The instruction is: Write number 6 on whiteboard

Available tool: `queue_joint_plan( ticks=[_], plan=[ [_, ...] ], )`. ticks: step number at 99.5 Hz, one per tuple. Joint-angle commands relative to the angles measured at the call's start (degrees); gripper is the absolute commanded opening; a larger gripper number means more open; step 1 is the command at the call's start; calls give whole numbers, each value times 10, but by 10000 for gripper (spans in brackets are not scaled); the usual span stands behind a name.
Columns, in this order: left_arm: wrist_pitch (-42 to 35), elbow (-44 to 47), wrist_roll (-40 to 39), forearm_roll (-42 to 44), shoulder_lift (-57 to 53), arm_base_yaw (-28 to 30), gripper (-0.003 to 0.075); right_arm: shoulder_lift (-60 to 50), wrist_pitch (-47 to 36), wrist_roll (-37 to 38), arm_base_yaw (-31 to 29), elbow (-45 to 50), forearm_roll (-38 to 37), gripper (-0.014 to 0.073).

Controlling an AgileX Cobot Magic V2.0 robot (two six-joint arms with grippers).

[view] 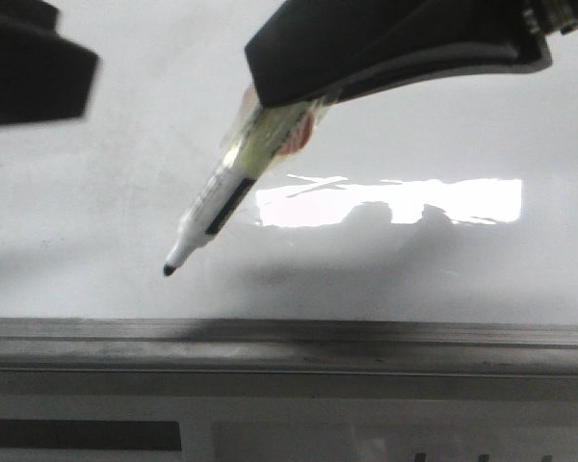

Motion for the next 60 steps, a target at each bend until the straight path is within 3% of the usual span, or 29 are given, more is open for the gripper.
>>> queue_joint_plan(
  ticks=[1,15,33,60],
  plan=[
    [-17,-23,-6,-18,-64,21,369,-5,-29,-7,-30,-36,20,-64],
    [-12,-23,-6,-23,-130,69,353,5,-3,-7,-82,-82,18,-64],
    [-14,-23,-6,-72,-138,119,353,37,22,-7,-124,-153,-3,-64],
    [-18,-23,-6,-87,-137,126,353,63,-18,-7,-136,-171,-8,-64]
  ],
)
